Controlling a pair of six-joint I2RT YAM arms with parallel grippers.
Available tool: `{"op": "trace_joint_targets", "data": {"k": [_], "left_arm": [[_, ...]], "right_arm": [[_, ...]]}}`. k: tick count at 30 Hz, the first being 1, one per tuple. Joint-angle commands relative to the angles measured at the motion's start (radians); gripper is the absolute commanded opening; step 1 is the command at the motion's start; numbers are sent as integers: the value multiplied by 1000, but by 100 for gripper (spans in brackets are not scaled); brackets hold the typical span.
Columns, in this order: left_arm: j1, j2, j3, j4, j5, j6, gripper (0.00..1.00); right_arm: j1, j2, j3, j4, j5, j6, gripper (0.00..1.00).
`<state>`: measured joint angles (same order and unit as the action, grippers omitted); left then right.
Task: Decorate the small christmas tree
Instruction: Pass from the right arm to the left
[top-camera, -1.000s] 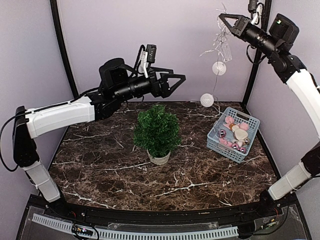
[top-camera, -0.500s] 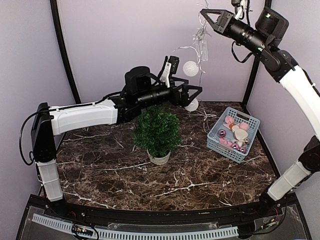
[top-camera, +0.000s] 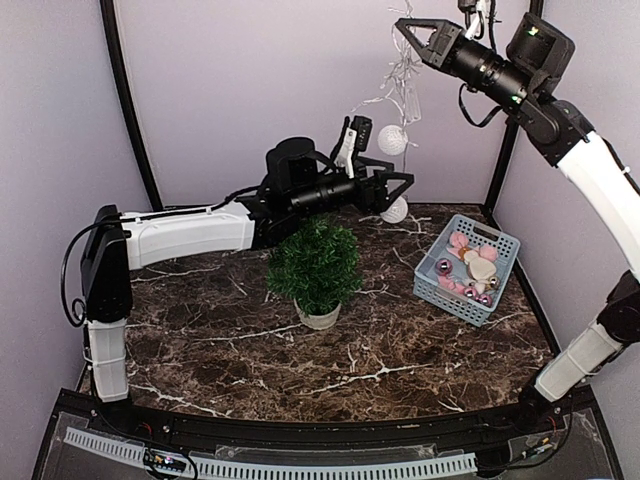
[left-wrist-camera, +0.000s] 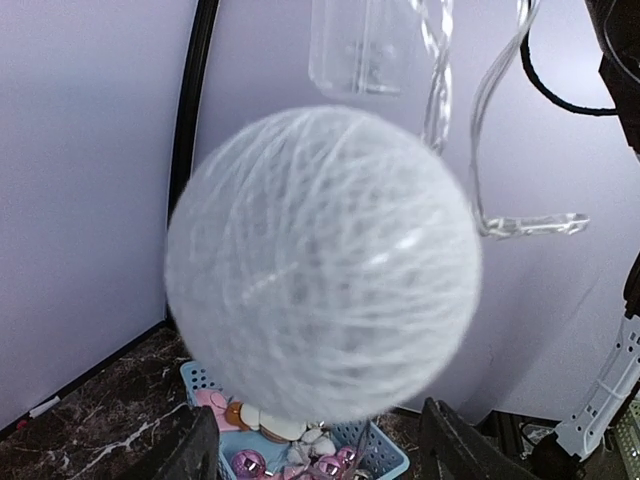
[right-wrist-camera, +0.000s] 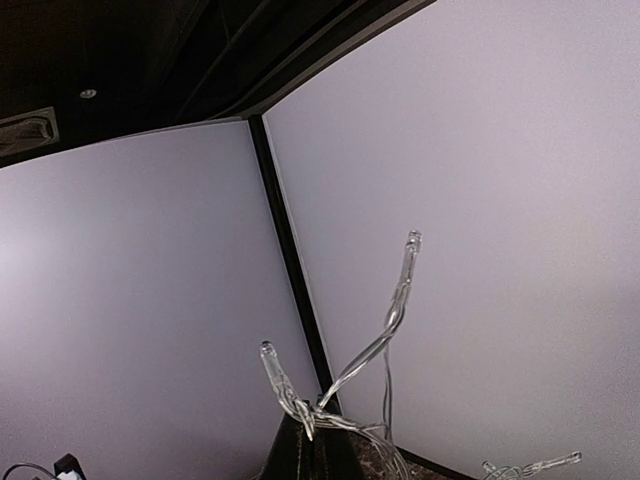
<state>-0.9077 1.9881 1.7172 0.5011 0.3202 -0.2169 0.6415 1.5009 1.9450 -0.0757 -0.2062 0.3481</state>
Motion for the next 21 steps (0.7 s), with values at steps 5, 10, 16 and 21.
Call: {"op": "trace_joint_targets", "data": {"k": [5, 10, 16, 21], "left_arm": [[-23, 32, 43, 16, 34, -13, 53], [-28, -25, -3, 11, -10, -4, 31], [-30, -168, -138, 59, -113, 48, 4], [-30, -278, -212, 64, -210, 128, 0]], "right_arm": [[26, 0, 1, 34, 28, -21, 0], [26, -26, -38, 17, 109, -51, 0], [26, -93, -116, 1, 303, -113, 0], [25, -133, -144, -22, 415, -170, 0]]}}
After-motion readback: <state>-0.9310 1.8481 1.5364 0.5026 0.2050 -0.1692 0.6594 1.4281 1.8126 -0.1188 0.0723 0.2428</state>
